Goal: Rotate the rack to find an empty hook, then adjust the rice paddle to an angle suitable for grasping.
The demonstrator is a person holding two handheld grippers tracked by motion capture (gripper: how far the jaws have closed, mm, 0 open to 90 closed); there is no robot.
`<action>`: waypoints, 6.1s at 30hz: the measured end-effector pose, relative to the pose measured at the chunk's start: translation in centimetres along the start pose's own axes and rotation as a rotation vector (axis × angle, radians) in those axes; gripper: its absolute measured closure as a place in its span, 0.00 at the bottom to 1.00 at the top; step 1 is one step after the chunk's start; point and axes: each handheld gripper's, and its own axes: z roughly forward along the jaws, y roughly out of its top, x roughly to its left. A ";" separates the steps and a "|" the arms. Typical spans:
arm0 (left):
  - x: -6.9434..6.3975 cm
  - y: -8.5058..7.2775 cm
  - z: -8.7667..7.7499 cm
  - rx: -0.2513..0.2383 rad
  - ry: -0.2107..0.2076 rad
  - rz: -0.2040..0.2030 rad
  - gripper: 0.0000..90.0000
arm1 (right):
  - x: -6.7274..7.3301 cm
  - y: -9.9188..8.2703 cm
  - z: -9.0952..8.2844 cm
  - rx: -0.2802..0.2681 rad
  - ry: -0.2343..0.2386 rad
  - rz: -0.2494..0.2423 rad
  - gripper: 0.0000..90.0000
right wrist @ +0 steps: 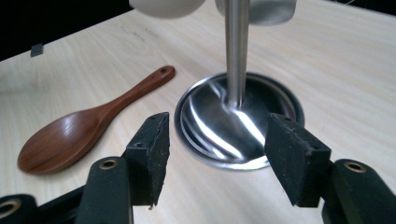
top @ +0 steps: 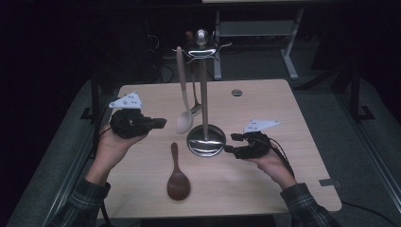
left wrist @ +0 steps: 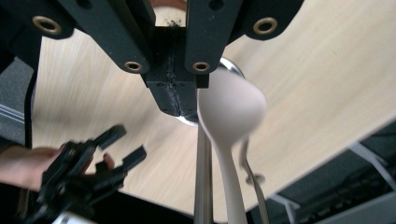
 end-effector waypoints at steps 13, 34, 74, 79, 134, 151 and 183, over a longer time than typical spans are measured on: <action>-1.0 -6.0 3.1 0.043 -0.003 -0.052 1.00 | 0.8 -3.6 -1.1 0.057 -0.016 0.025 0.32; -4.4 -10.4 7.8 0.052 -0.059 -0.048 1.00 | 1.4 -6.9 -0.2 0.118 -0.080 0.020 0.18; -6.8 -12.8 10.9 0.294 -0.111 -0.050 1.00 | 1.8 -7.0 0.3 0.141 -0.097 -0.037 0.17; -6.7 -13.2 10.1 0.305 -0.084 -0.059 1.00 | 1.8 -6.9 0.3 0.135 -0.099 -0.039 0.17; 1.1 -10.8 5.5 0.454 0.073 -0.165 0.64 | 2.0 -6.9 0.5 0.148 -0.091 -0.033 0.17; 3.5 -9.3 10.9 0.660 0.095 -0.159 0.74 | 2.0 -6.9 0.5 0.150 -0.087 -0.028 0.17; 3.5 -10.1 11.1 0.648 0.124 -0.191 0.86 | 1.9 -6.9 0.5 0.151 -0.083 -0.027 0.17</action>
